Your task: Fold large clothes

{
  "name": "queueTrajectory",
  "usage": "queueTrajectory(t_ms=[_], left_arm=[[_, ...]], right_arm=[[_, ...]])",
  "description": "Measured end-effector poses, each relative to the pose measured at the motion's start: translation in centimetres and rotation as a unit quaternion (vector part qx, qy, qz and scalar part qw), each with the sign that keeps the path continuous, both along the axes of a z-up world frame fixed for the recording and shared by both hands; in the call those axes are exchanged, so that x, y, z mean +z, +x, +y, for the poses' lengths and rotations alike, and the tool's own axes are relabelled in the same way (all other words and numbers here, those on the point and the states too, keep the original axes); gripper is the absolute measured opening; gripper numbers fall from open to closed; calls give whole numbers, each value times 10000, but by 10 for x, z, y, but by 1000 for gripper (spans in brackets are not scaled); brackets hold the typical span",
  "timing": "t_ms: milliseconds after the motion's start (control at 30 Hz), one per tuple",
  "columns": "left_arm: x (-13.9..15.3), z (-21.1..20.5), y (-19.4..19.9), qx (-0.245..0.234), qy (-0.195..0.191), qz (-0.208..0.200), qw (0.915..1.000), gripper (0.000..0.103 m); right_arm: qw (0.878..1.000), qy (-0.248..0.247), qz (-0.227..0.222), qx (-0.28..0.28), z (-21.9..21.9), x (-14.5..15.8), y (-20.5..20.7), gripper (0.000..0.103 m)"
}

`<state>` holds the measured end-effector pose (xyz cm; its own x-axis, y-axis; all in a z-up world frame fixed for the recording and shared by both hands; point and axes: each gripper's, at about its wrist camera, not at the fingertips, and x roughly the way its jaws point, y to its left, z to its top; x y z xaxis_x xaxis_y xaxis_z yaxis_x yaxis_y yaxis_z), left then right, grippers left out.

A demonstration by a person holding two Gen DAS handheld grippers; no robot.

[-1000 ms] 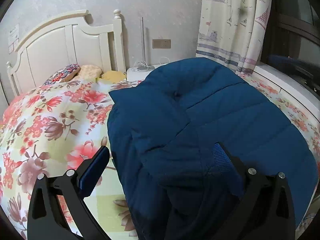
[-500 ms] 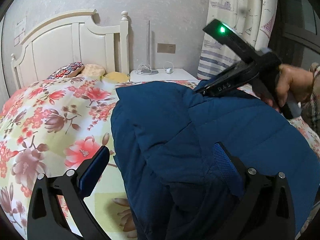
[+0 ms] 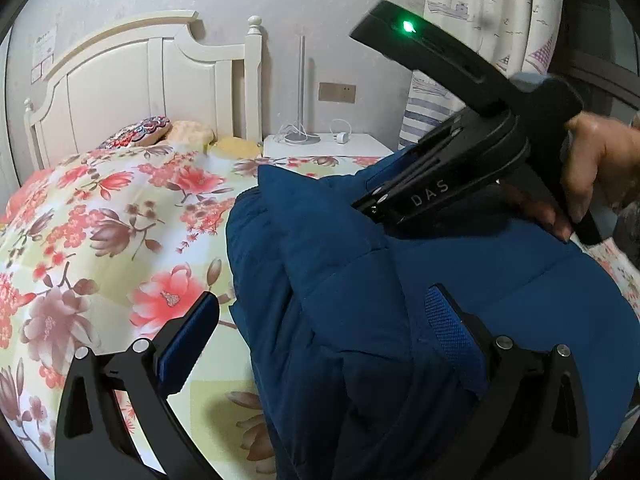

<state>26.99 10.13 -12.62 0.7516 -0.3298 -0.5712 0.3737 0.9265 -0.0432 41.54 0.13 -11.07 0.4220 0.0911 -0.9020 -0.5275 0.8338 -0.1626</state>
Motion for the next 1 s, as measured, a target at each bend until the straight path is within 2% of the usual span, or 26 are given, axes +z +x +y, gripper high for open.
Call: queueTrajectory(t_ms=[67, 167, 233, 333, 400, 500, 633, 667, 700, 733, 767, 800, 867, 933, 1000], left_arm=[[1, -2, -3, 20, 65, -86, 9999, 99], [1, -1, -4, 12, 56, -81, 10000, 99], [1, 0, -3, -9, 8, -40, 10000, 99], [0, 2, -2, 89, -1, -26, 10000, 99], [-2, 6, 3, 113, -91, 97, 9998, 99], [-2, 6, 3, 123, -73, 108, 9998, 99], [-2, 6, 2, 111, -106, 185, 9997, 99], [-3, 10, 4, 82, -259, 355, 9990, 99], [-4, 15, 6, 87, -418, 534, 9977, 99], [-4, 20, 8, 93, -554, 697, 9960, 99], [-4, 26, 8, 93, -704, 864, 9937, 99], [-4, 31, 7, 104, -793, 966, 9921, 99], [-2, 38, 3, 174, -818, 1120, 9902, 99], [0, 43, -1, 157, -948, 1301, 9868, 99], [-2, 50, -2, 142, -1188, 1558, 9805, 99]], right_arm=[[9999, 78, -83, -25, 2, 12, -4, 45], [9962, 839, -238, -17, 1, 37, -10, 45], [9979, 602, -203, 119, 13, 29, -9, 45], [9995, -60, -58, 296, 36, -10, -1, 47], [9993, -235, -25, 275, 44, -16, 4, 47], [9992, -286, -93, 259, 45, -18, 3, 47], [9990, -107, -362, 219, 38, -14, -6, 49], [9994, 74, -329, 95, 31, -6, -9, 55], [9986, 467, -215, -138, 18, 5, -14, 70], [9958, 851, -144, -312, 5, 16, -21, 80], [9910, 1246, -154, -463, -11, 27, -32, 93], [9835, 1662, -340, -624, -35, 42, -52, 101], [9735, 1969, -668, -946, -77, 56, -86, 101], [9589, 2358, -694, -1416, -123, 55, -118, 101], [9333, 3000, -447, -1920, -173, 38, -150, 101]])
